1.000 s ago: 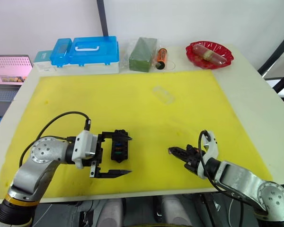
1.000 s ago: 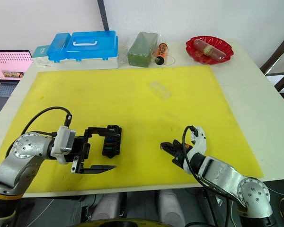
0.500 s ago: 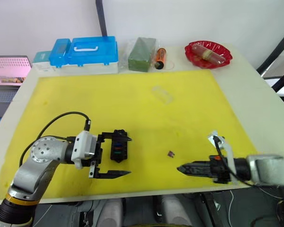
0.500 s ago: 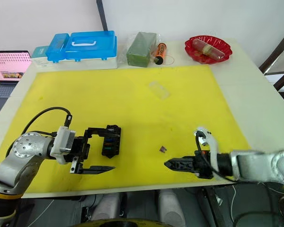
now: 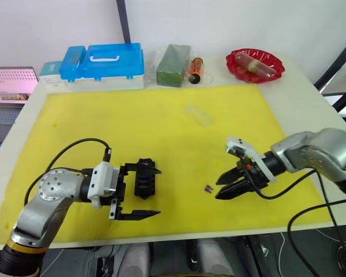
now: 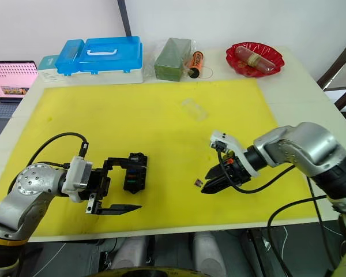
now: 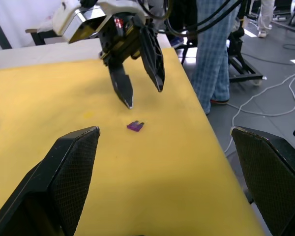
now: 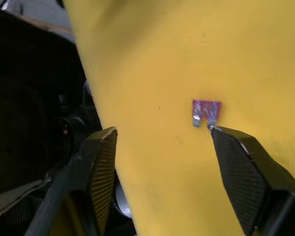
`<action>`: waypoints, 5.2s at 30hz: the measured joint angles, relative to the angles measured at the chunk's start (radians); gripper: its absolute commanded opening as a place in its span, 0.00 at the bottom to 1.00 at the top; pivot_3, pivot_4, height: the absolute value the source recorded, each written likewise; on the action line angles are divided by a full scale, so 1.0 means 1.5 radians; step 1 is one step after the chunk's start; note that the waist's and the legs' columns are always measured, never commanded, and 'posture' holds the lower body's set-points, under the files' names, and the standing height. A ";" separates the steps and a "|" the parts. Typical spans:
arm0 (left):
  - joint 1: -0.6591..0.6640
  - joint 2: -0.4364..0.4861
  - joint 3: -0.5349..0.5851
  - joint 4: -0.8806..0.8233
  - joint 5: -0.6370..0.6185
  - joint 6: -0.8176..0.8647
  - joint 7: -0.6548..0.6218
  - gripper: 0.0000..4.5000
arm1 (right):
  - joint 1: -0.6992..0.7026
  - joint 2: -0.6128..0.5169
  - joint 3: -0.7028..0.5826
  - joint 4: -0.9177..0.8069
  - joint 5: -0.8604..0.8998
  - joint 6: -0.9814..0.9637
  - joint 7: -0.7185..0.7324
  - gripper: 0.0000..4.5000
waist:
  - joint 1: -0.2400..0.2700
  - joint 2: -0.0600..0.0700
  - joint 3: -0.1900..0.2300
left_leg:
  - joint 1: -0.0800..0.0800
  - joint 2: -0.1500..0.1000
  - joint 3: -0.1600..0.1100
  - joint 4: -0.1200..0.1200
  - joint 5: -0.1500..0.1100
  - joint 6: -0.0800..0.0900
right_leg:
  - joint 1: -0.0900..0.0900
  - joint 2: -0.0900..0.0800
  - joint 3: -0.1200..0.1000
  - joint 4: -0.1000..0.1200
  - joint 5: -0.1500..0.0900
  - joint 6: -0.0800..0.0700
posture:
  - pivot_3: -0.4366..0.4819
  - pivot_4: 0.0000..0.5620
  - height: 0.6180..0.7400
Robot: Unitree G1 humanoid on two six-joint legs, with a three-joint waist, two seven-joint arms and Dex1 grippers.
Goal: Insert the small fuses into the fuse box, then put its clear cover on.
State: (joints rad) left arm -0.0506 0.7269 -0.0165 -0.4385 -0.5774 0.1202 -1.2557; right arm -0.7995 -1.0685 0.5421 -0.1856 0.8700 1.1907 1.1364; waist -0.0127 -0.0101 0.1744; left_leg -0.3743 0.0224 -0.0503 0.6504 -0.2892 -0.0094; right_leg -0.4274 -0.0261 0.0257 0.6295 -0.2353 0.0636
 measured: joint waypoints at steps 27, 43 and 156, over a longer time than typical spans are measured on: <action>0.002 0.004 0.000 -0.007 -0.001 0.005 0.013 1.00 | -0.031 0.126 0.050 0.153 -0.237 -0.031 0.168 0.52 | -0.001 0.000 0.000 | 0.000 0.000 0.000 0.000 0.000 0.000 | 0.000 0.000 0.000 0.000 0.001 0.001 | 0.48 0.27 1.00; 0.001 0.002 0.000 -0.007 -0.001 0.005 0.014 1.00 | -0.022 0.166 0.051 0.169 -0.282 -0.057 0.176 0.00 | -0.001 0.000 0.000 | 0.000 0.000 0.000 0.000 0.000 0.000 | 0.000 0.000 0.000 0.001 0.001 0.001 | 0.48 0.27 1.00; -0.015 -0.004 -0.006 -0.008 0.000 0.005 0.008 1.00 | 0.125 0.205 -0.206 0.111 -0.011 0.171 -0.146 0.44 | -0.001 -0.001 -0.001 | 0.001 0.000 0.000 0.000 0.000 0.000 | 0.001 0.001 0.000 0.000 0.001 0.001 | 0.48 0.27 1.00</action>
State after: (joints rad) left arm -0.0733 0.7213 -0.0261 -0.4503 -0.5779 0.1284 -1.2441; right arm -0.6117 -0.7612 0.2335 -0.0190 0.8541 1.4477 0.9179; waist -0.0142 -0.0117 0.1734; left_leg -0.3733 0.0231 -0.0509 0.6505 -0.2892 -0.0093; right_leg -0.4259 -0.0248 0.0256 0.6299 -0.2340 0.0653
